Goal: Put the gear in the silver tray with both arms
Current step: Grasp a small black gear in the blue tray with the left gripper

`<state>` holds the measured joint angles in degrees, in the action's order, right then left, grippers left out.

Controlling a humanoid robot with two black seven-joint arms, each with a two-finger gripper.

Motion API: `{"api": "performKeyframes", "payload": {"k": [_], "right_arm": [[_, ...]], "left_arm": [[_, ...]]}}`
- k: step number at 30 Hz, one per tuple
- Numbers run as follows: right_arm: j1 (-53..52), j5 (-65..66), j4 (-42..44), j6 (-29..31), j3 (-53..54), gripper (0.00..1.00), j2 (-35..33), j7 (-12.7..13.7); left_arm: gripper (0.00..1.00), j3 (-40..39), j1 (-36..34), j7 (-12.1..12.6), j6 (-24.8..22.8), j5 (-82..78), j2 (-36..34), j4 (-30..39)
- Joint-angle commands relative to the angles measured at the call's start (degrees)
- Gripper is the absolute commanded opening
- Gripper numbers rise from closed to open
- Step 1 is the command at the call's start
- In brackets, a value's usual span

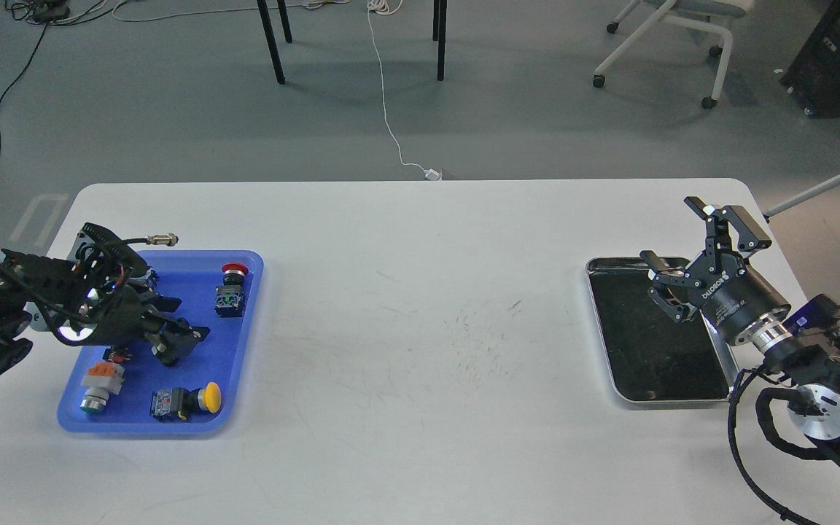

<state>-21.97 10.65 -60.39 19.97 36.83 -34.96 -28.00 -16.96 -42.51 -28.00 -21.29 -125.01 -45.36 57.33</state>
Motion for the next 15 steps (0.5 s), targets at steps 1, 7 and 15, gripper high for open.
{"api": "performKeyframes", "payload": {"k": [1, 7, 15], "right_arm": [[0.0, 0.0, 0.1, 0.1, 0.0, 0.99, 0.0, 0.0], [0.1, 0.0, 0.0, 0.1, -0.1, 0.99, 0.0, 0.0], [0.1, 0.0, 0.0, 0.1, -0.1, 0.99, 0.0, 0.0]], "left_arm": [[0.66, 0.5, 0.0, 0.0, 0.4, 0.0, 0.2, -1.0], [0.61, 1.3, 0.0, 0.0, 0.5, 0.0, 0.3, -1.7], [0.2, 2.0, 0.1, 0.0, 0.5, 0.0, 0.2, -2.8]]}}
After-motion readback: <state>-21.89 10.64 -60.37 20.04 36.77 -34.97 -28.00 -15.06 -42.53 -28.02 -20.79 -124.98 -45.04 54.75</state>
